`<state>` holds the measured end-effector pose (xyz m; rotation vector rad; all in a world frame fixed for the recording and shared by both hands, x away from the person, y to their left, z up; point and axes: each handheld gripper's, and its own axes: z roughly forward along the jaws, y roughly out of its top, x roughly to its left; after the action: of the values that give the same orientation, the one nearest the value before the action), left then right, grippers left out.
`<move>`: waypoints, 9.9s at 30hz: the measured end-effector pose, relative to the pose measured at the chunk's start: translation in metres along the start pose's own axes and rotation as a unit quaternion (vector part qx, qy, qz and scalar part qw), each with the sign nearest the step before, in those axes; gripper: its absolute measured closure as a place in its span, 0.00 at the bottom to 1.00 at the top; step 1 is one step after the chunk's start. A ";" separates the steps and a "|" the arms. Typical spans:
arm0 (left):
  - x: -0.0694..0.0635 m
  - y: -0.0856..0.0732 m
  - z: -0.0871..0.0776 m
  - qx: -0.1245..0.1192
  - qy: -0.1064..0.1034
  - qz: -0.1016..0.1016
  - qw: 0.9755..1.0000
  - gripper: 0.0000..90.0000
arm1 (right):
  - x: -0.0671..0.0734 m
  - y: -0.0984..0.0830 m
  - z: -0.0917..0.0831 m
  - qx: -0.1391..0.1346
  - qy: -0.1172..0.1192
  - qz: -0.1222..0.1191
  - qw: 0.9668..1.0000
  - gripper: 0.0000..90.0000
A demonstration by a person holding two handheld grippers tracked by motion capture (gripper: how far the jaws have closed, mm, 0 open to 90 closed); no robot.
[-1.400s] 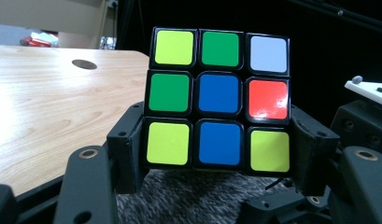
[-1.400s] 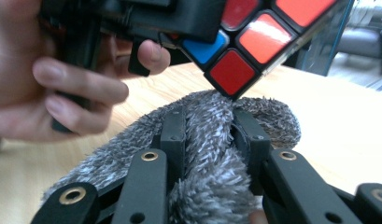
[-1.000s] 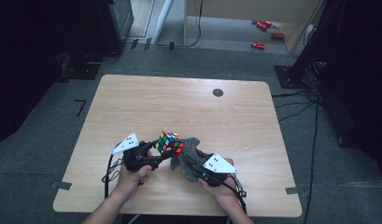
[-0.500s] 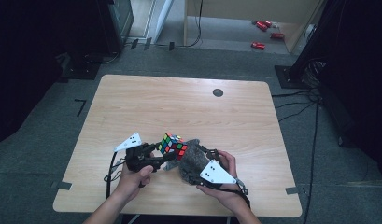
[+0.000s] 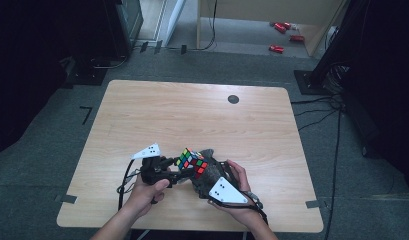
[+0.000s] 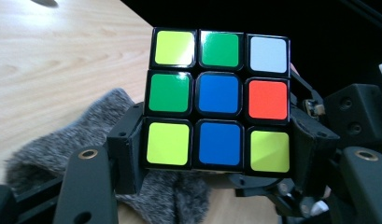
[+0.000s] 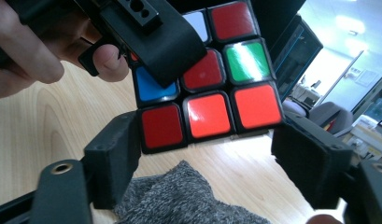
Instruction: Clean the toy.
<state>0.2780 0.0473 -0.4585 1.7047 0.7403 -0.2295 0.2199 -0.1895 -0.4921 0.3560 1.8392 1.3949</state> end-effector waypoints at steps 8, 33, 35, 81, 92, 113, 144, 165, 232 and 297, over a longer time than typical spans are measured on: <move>0.004 0.000 0.004 0.016 -0.011 -0.021 1.000 0.39 | 0.002 0.000 0.001 0.002 0.000 -0.019 1.000 0.37; 0.004 0.001 -0.010 -0.016 0.055 0.090 0.994 0.09 | -0.024 -0.006 -0.008 0.029 -0.038 0.067 0.997 0.38; 0.004 -0.002 -0.006 -0.004 0.060 0.102 0.993 0.09 | -0.026 -0.005 -0.009 0.030 -0.040 0.070 0.996 0.38; -0.016 -0.030 0.020 -0.043 0.106 0.308 0.944 0.17 | -0.014 0.023 -0.006 0.081 0.044 0.347 0.933 0.38; -0.018 -0.036 0.021 -0.041 0.128 0.355 0.925 0.37 | -0.015 0.024 -0.004 0.090 0.048 0.360 0.927 0.34; 0.007 -0.025 -0.003 -0.030 0.181 0.263 0.947 0.38 | -0.024 -0.020 0.005 0.215 -0.006 0.243 0.946 0.37; 0.008 -0.027 -0.002 -0.019 0.179 0.252 0.951 0.38 | -0.024 -0.018 0.003 0.231 0.033 0.233 0.944 0.85; -0.012 -0.038 0.023 0.020 0.146 0.286 0.947 0.38 | -0.033 0.030 -0.017 0.059 0.046 0.271 0.960 0.88; -0.019 -0.034 0.020 0.006 0.150 0.276 0.949 0.39 | -0.033 0.023 -0.018 0.070 0.031 0.263 0.962 0.86; -0.016 -0.024 0.014 -0.015 0.134 0.229 0.964 0.39 | -0.029 0.034 -0.022 0.067 -0.003 0.264 0.962 0.86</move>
<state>0.2552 0.0311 -0.4732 1.8468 0.5176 0.3376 0.2149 -0.2105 -0.4471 0.9772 1.9182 1.6094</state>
